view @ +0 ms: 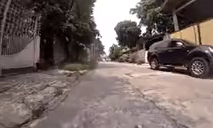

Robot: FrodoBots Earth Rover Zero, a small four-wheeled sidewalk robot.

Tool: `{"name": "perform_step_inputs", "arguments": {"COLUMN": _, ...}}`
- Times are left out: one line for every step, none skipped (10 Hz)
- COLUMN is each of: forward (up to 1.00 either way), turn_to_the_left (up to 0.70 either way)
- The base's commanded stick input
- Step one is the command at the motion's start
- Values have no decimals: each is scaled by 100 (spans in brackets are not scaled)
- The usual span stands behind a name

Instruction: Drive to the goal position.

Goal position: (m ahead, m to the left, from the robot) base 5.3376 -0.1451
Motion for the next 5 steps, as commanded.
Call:
{"name": "perform_step_inputs", "arguments": {"forward": 100, "turn_to_the_left": 16}}
{"name": "perform_step_inputs", "arguments": {"forward": 100, "turn_to_the_left": 2}}
{"name": "perform_step_inputs", "arguments": {"forward": 100, "turn_to_the_left": 0}}
{"name": "perform_step_inputs", "arguments": {"forward": 100, "turn_to_the_left": 0}}
{"name": "perform_step_inputs", "arguments": {"forward": 100, "turn_to_the_left": 0}}
